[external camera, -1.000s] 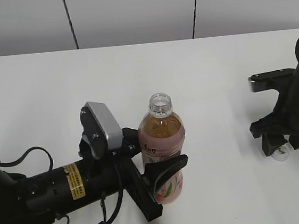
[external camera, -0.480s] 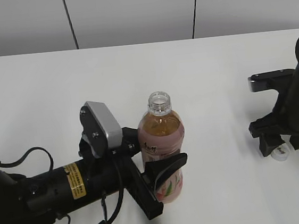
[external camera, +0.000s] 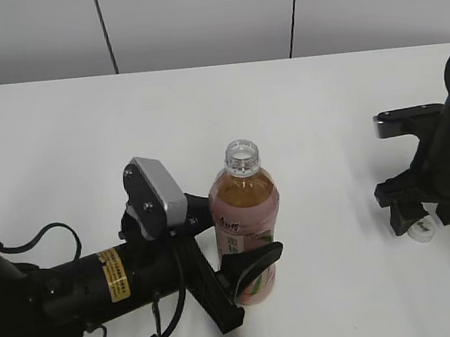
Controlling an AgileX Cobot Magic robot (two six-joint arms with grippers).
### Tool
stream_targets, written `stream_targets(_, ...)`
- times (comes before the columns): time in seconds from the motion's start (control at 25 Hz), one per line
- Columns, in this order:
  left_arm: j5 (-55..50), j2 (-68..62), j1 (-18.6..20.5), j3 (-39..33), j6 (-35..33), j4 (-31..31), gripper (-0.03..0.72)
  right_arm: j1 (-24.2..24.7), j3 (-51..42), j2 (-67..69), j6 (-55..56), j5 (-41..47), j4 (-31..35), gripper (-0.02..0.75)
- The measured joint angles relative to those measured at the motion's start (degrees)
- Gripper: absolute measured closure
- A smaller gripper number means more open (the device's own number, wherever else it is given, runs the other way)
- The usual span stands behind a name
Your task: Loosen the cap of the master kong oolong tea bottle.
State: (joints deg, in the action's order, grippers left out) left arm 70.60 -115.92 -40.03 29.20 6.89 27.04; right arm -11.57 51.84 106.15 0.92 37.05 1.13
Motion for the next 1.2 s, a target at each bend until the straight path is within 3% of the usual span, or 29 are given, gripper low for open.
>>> stream_targets(0.28,-1.00,-0.24,0.00,-0.18,0.00,-1.00,0.134,0.00,0.00,0.00,0.04,0.00,0.00,0.205)
stream_targets(1.2,-1.27,2.04,0.68,-4.85,0.04,-3.27,0.111,0.00,0.00,0.00,0.04,0.70,0.00,0.205)
